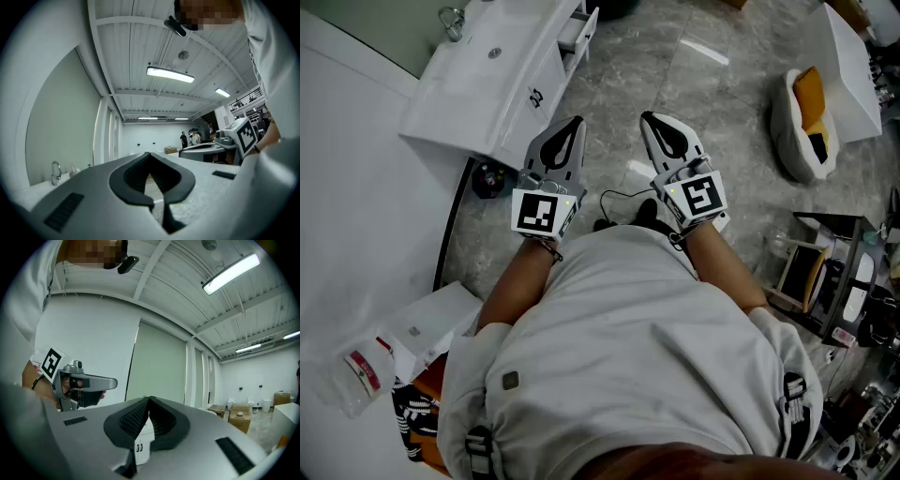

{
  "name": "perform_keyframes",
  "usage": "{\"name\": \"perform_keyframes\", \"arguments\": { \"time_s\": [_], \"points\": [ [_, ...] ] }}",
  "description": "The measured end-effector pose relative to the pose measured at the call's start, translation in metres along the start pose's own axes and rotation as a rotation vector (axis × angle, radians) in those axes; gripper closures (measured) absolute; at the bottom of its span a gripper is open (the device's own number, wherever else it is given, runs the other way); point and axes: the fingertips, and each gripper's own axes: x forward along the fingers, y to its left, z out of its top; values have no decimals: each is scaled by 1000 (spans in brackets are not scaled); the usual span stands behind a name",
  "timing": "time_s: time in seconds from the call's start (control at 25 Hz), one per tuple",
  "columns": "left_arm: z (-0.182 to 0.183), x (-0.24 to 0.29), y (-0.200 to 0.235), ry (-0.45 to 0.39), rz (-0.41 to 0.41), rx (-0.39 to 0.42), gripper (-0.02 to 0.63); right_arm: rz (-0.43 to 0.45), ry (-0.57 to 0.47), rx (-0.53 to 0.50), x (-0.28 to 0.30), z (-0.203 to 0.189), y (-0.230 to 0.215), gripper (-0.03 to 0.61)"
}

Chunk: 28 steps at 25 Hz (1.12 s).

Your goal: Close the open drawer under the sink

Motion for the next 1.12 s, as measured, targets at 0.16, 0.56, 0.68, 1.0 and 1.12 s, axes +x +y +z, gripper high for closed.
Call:
{"name": "perform_keyframes", "arguments": {
  "time_s": [0.16,0.56,0.68,1.0,1.12],
  "points": [
    [0,2,1,1,0,-3,604,-5,4,-1,0,-1,-4,554],
    [-6,28,2,8,4,-13,604,-46,-16,16,1,-5,-36,552],
    [-11,46,4,19,11,-18,604,-50,-16,18,5,-10,-56,552],
    [-24,128,-4,36,39,-20,604,-13,-8,27,24,-33,-137,552],
    [-28,165,-7,44,66,-21,604,19,-2,33,31,-42,-174,552]
  ]
}}
